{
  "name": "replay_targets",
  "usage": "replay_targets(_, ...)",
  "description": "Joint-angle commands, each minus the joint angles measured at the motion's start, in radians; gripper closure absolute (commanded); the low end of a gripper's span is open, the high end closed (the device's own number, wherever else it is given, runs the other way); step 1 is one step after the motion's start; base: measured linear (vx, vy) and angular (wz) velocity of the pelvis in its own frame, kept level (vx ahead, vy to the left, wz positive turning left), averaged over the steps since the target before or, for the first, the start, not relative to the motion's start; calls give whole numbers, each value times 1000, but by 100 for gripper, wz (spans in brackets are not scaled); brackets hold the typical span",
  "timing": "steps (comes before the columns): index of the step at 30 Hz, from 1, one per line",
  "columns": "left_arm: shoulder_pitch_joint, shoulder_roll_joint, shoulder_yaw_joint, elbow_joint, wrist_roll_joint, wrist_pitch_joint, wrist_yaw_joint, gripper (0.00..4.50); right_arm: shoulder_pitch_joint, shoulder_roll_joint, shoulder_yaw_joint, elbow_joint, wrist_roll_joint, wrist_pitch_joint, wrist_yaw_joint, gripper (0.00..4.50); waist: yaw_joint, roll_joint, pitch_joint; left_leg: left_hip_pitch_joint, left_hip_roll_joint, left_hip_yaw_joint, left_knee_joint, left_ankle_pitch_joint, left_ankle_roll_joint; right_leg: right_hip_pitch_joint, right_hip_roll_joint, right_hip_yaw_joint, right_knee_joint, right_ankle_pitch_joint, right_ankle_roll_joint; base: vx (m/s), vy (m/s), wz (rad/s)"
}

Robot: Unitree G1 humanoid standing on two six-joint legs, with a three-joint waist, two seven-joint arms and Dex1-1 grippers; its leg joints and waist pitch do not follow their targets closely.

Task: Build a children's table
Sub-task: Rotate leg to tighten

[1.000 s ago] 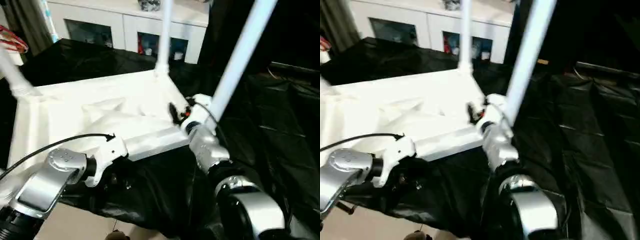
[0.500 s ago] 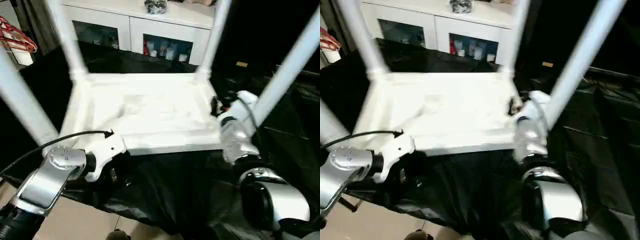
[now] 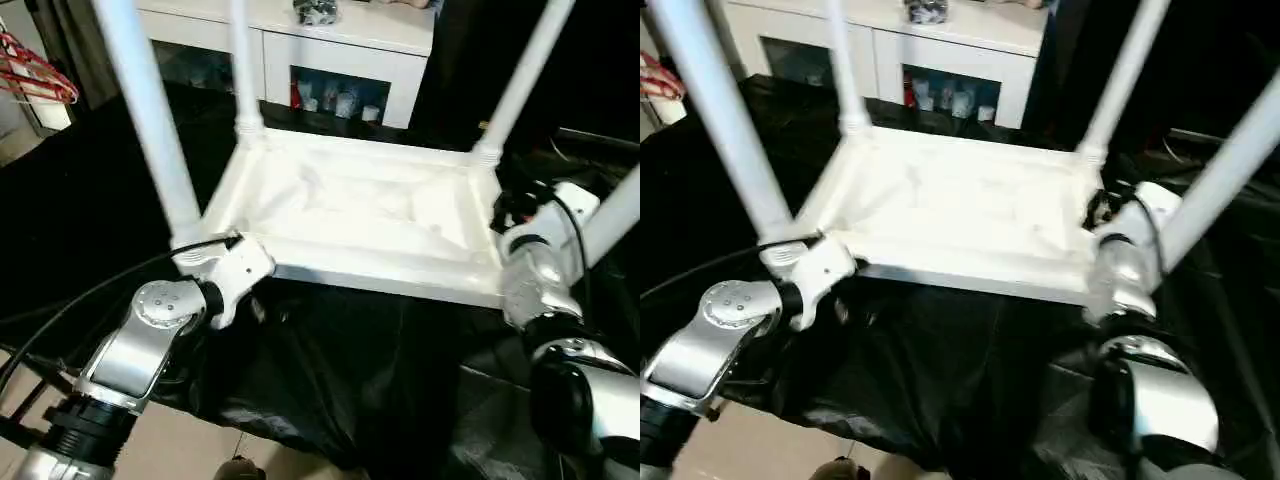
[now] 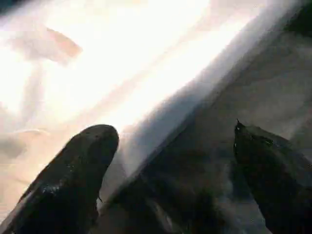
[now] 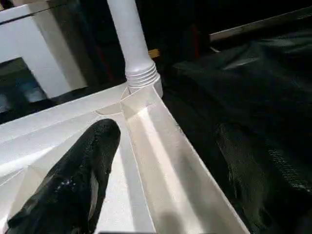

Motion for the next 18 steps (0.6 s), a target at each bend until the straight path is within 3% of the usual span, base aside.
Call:
replay_targets(1, 28, -23, 58, -23, -48, -36, 36, 5, 26, -11, 21, -19, -21, -7, 39, 88, -10, 16, -74, 10, 6, 5, -65, -244, -21, 53, -35, 32, -63, -71, -199, 0, 0, 0)
replay_targets(2, 61, -44, 98, -38, -76, -75, 61, 5, 44, 1, 53, -44, -41, -17, 99, 88, -9, 21, -75, 12, 6, 5, -65, -243, -14, 51, -35, 31, -64, -87, -199, 0, 0, 0)
replay_targets(4, 92, -59, 132, -49, -94, -117, 83, 5, 62, 16, 81, -74, -56, -30, 153, 88, -13, 17, -73, 4, 6, 5, -65, -242, 7, 53, -35, 31, -69, -95, -200, 0, 0, 0)
replay_targets(6, 115, -71, 156, -58, -110, -138, 100, 5, 75, 26, 100, -94, -62, -35, 185, 88, -20, 27, -75, 12, 9, 4, -64, -246, 18, 46, -36, 30, -71, -143, -204, 0, 0, 0)
replay_targets(8, 166, -92, 198, -82, -141, -179, 122, 5, 106, 46, 134, -142, -67, -43, 253, 88, -31, 24, -68, -2, 12, 0, -73, -260, 22, 51, -36, 27, -76, -175, -196, 0, 0, 0)
replay_targets(9, 203, -99, 216, -98, -154, -204, 130, 5, 129, 59, 154, -177, -68, -44, 294, 88, -32, 27, -71, 5, 13, 2, -69, -272, 26, 46, -37, 30, -78, -192, -193, 0, 0, 0)
replay_targets(10, 206, -100, 218, -98, -154, -207, 131, 5, 131, 60, 156, -180, -68, -44, 297, 88, -33, 27, -71, 5, 13, 1, -69, -271, 29, 47, -37, 31, -78, -187, -195, 0, 0, 0)
replay_targets(11, 268, -112, 254, -112, -161, -271, 148, 5, 173, 80, 187, -240, -68, -44, 346, 88, -36, 28, -69, 4, 15, 1, -71, -278, 33, 44, -35, 31, -80, -191, -194, 0, 0, 0)
replay_targets(13, 290, -123, 273, -117, -162, -300, 163, 5, 189, 87, 195, -259, -66, -41, 355, 88, -39, 27, -69, 7, 17, 2, -73, -286, 36, 41, -32, 31, -82, -203, -189, 0, 0, 0)
replay_targets(14, 324, -151, 316, -117, -158, -366, 206, 5, 228, 100, 211, -312, -64, -21, 370, 88, -39, 25, -69, 8, 17, 3, -72, -284, 37, 40, -32, 33, -82, -195, -192, 0, 0, 0)
replay_targets(15, 324, -151, 316, -117, -158, -366, 206, 5, 228, 100, 211, -312, -64, -21, 370, 88, -35, 29, -67, 8, 18, 1, -74, -284, 40, 39, -32, 33, -84, -195, -190, 0, 0, 0)
replay_targets(18, 353, -177, 358, -115, -138, -432, 277, 5, 295, 106, 244, -401, -66, 10, 404, 88, -31, 29, -63, 13, 19, 1, -79, -341, 28, 34, -32, 35, -91, -265, -172, 0, 0, 0)
